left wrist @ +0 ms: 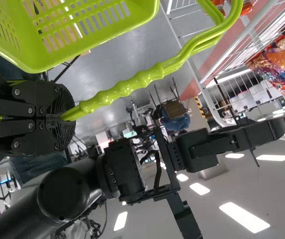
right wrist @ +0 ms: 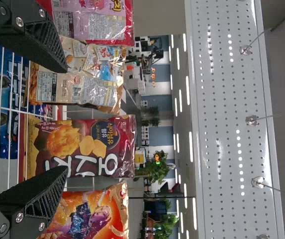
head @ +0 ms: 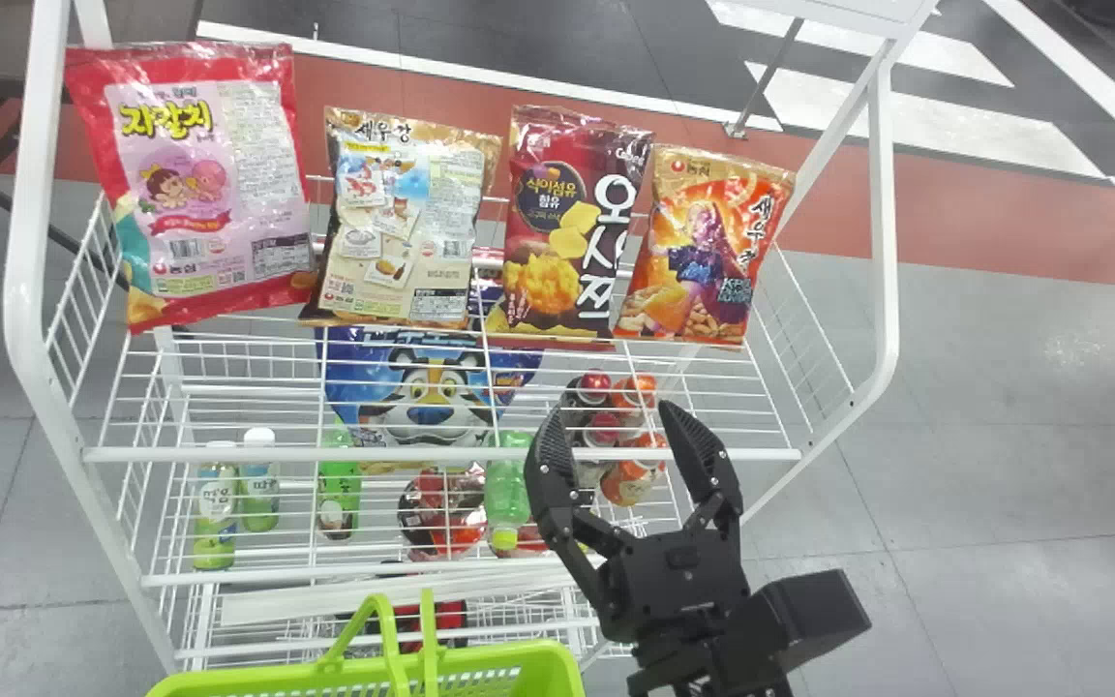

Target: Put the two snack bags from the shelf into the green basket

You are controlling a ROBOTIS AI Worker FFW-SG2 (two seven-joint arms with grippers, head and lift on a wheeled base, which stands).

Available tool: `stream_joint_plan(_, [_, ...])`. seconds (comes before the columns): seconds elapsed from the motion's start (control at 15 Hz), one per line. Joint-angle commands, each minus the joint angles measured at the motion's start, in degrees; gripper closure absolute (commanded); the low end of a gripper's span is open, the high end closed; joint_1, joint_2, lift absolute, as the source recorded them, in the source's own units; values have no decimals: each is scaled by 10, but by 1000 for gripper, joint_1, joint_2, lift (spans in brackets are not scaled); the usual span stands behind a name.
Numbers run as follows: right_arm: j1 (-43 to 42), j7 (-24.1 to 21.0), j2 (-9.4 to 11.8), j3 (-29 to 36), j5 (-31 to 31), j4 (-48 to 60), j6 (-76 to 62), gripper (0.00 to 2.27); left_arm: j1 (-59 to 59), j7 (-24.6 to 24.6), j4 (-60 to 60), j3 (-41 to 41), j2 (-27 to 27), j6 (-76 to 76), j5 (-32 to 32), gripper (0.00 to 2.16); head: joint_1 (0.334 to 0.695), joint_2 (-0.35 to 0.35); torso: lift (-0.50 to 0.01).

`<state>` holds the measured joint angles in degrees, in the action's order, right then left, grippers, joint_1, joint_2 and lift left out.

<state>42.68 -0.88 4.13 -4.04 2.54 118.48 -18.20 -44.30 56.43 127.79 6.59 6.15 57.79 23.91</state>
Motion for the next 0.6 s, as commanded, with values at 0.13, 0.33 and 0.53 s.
stream_joint_plan(0.13, [0, 0, 1, 0, 0, 0, -3, 127, 0, 0, -1, 0, 0, 0, 0, 2121, 695, -350, -6])
stream_joint_plan(0.33, [0, 0, 1, 1, 0, 0, -3, 127, -1, 0, 0, 0, 0, 0, 0, 2121, 695, -350, -6])
stream_joint_plan(0.53, [-1, 0, 1, 4, 1, -2, -3, 127, 0, 0, -1, 0, 0, 0, 0, 2121, 695, -350, -6])
